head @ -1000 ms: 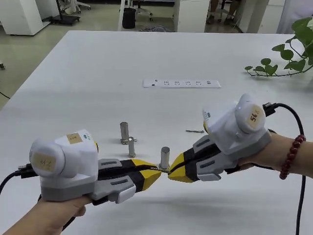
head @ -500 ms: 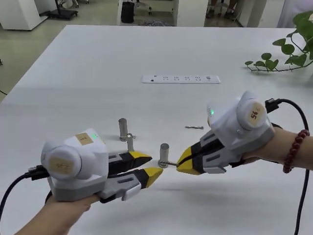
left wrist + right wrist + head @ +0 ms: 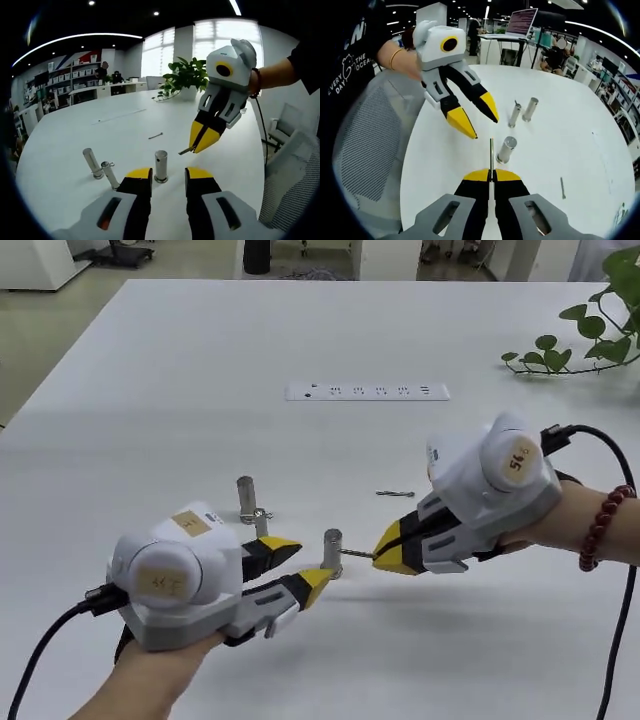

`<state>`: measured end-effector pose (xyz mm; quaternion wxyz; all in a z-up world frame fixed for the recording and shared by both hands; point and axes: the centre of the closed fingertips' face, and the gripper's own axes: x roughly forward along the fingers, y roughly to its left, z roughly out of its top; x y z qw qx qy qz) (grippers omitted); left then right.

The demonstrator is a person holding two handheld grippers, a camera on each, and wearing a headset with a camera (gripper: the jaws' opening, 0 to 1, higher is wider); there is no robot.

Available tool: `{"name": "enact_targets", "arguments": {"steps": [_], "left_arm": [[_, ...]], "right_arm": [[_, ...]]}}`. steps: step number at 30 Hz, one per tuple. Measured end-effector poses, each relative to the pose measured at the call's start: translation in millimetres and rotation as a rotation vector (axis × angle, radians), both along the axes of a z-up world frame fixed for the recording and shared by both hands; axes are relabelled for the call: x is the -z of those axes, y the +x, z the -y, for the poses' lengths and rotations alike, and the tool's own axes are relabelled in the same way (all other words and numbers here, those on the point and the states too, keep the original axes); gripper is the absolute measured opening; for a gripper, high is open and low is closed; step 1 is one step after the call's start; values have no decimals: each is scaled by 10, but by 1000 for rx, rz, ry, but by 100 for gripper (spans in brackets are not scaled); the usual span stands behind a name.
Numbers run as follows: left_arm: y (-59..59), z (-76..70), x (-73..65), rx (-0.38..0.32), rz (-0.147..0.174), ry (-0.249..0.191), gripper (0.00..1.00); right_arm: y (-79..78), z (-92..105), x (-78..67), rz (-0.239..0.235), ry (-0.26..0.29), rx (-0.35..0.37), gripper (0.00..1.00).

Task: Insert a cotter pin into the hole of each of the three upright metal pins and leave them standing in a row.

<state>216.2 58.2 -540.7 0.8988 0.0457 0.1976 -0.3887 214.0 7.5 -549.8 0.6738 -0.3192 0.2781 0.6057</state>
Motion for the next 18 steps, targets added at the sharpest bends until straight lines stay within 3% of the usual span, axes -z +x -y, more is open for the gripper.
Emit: {"name": "enact_targets", "arguments": {"steps": [18], "left_arm": [[211, 121, 190, -86, -20, 36, 24]], "right_arm": [[258, 103, 145, 45, -79, -22, 0]]}}
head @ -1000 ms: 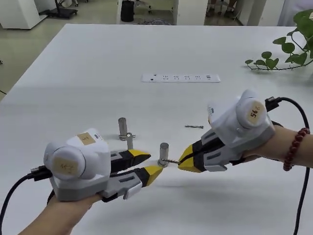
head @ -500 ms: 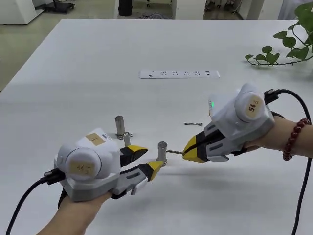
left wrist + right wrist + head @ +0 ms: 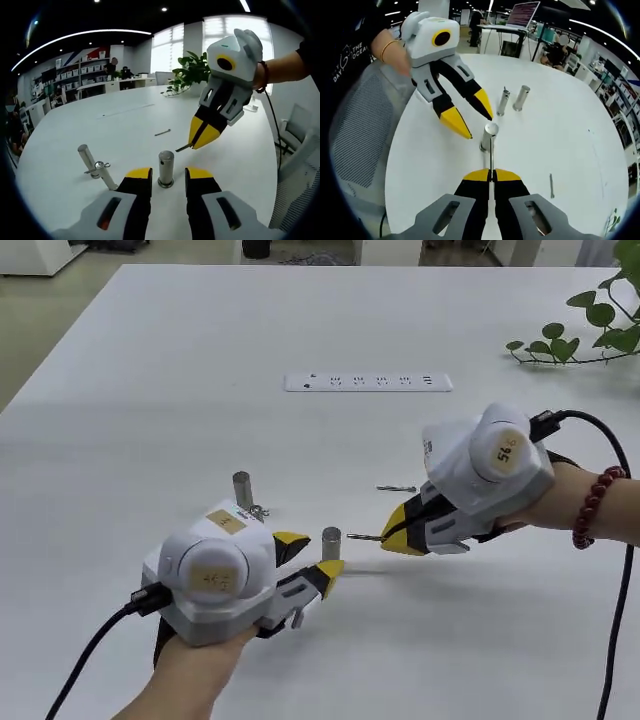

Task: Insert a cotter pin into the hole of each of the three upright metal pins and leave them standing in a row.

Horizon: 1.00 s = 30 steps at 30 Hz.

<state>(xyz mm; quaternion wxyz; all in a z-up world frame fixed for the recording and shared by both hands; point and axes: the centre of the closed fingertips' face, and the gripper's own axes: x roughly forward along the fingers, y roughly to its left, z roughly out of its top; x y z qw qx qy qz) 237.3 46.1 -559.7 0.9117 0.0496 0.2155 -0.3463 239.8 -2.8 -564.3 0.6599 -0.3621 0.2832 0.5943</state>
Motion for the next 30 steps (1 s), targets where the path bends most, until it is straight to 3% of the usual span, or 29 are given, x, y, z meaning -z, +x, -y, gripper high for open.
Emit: {"name": "enact_targets", "arguments": {"steps": [9, 18, 30], "left_arm": [[116, 53, 84, -26, -15, 4, 23], [133, 75, 191, -26, -34, 27, 19], [151, 87, 228, -47, -35, 35, 13]], "right_arm": [[83, -35, 45, -1, 10, -20, 0], [82, -62, 64, -6, 18, -40, 0], [78, -74, 59, -7, 29, -66, 0]]}}
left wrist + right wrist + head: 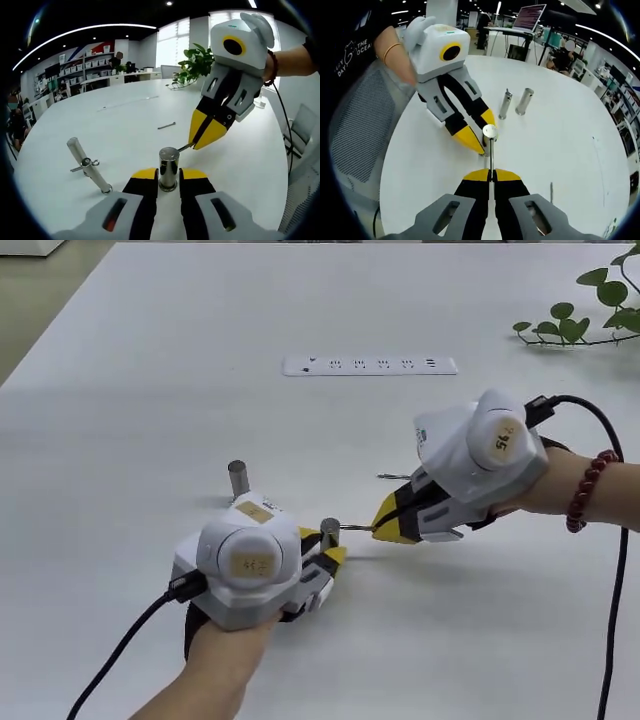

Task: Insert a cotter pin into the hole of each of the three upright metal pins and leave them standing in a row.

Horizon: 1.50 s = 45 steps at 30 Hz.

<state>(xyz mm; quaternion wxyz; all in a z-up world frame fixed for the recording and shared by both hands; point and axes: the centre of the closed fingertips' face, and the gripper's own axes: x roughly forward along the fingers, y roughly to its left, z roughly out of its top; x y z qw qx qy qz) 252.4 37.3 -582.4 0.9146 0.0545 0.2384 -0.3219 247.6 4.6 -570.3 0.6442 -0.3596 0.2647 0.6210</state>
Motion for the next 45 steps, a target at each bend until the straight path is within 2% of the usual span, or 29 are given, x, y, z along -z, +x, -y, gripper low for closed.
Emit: {"name": "enact_targets", "arguments": {"steps": [9, 14, 16, 23, 29, 39, 45], "left_arm": [[0, -6, 6, 19, 1, 4, 10], [-13, -16, 13, 36, -24, -23, 10], [-20, -10, 11, 37, -23, -22, 10], [-27, -8, 20, 37, -16, -16, 10], [-29, -5, 21, 36, -20, -22, 10], [-29, -8, 32, 30, -27, -30, 10], [-29, -7, 44, 27, -29, -31, 11]], "right_arm": [[0, -18, -17, 26, -11, -35, 0], [-47, -48, -48, 30, -11, -62, 0], [-35, -50, -45, 30, -12, -62, 0], [-68, -88, -67, 11, -11, -37, 0], [-29, -122, -46, 14, -9, -36, 0], [-74, -228, -71, 6, -1, -27, 0], [-89, -284, -84, -15, 20, 7, 0]]}}
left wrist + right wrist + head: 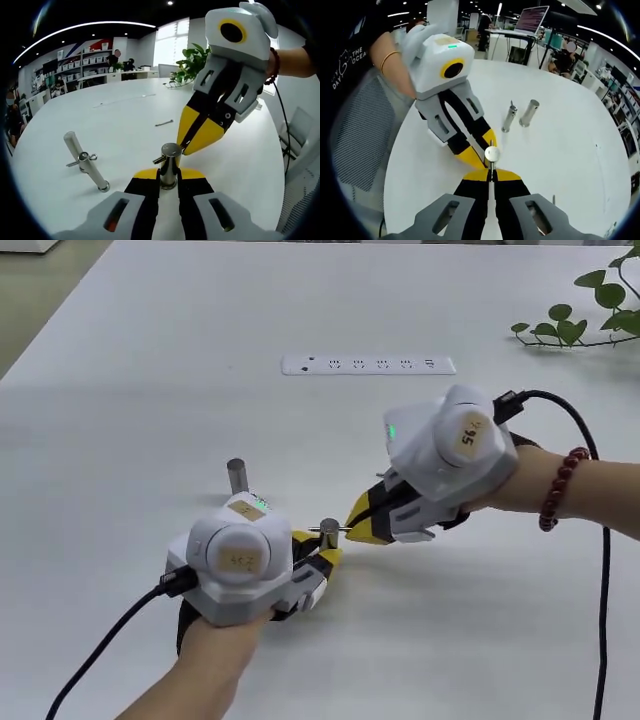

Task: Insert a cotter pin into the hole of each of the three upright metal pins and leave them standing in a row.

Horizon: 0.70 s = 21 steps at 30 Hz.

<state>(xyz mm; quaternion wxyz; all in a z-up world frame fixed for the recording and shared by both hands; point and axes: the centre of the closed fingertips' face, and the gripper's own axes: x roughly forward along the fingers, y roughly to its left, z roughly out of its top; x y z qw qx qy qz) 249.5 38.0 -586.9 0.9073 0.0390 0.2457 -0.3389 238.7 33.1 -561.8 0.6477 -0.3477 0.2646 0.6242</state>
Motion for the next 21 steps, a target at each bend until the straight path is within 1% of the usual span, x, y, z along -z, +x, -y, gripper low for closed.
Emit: {"name": "enact_targets", "arguments": {"steps": [2, 4, 6, 9, 12, 17, 21], "left_arm": [[-1, 0, 2, -1, -1, 1, 11], [-2, -1, 3, -1, -1, 2, 11], [-2, -1, 7, -2, -3, 2, 11], [-2, -3, 11, -10, -11, -5, 11], [-3, -5, 19, -12, -12, -4, 11], [-5, -8, 23, -18, -18, -9, 11], [-7, -8, 24, -21, -17, -7, 11]], "right_arm": [[3, -11, 1, 8, 6, -1, 0], [8, -15, 3, 4, 11, 9, 0], [14, -5, -5, -7, 17, 29, 3], [28, 32, -23, -3, 22, 54, 6], [33, 69, -60, -13, 44, 88, 6], [2, 130, -85, -13, 49, 106, 2], [-3, 147, -72, -22, 65, 120, 0]]}}
